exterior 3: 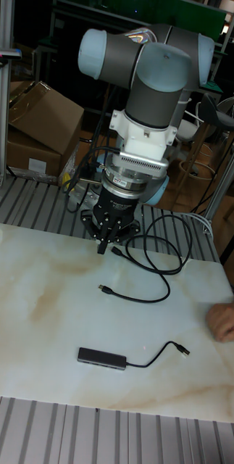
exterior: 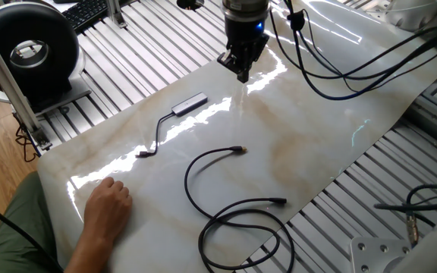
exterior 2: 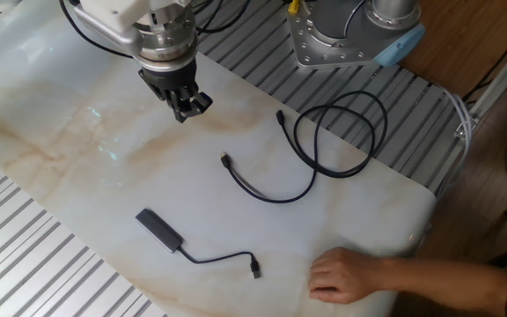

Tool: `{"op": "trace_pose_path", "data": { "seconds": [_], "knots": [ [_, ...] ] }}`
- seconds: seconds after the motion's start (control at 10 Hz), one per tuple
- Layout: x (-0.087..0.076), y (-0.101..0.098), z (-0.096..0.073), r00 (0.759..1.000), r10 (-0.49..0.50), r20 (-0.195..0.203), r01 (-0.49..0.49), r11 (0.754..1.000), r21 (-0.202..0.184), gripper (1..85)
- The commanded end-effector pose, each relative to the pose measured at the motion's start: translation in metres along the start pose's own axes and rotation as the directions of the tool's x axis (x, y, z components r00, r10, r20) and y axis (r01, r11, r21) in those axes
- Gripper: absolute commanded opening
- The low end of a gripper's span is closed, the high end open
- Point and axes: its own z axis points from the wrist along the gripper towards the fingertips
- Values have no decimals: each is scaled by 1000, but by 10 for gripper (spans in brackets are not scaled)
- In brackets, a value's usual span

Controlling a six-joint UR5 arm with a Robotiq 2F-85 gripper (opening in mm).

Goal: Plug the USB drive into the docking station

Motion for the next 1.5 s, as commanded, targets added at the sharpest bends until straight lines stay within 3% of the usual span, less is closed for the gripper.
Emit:
{"op": "trace_pose_path", "data": {
  "seconds": [0.0, 0.2, 0.3, 0.4, 0.5, 0.7, 0.8, 1.1, 1.4],
  "knots": [
    [8, -1, -1, 999, -9, -32, 9, 1000, 3, 13],
    [38, -1, -4, 989, 0, -148, 0, 1000, 3, 13],
    [41, 3, -5, 987, -9, -159, 7, 1000, -15, 13],
    [40, 20, -5, 988, -7, -152, -5, 997, -78, 13],
    [34, 30, -2, 991, -9, -133, -6, 993, -115, 13],
    [16, 48, 47, 997, 24, -79, -32, 994, -101, 13],
    [9, 48, 69, 997, 34, -68, -39, 996, -76, 13],
    [-10, 56, 100, 998, 49, -28, -52, 994, -99, 13],
    [-26, 58, 114, 998, 63, -3, -63, 993, -104, 13]
  ]
}}
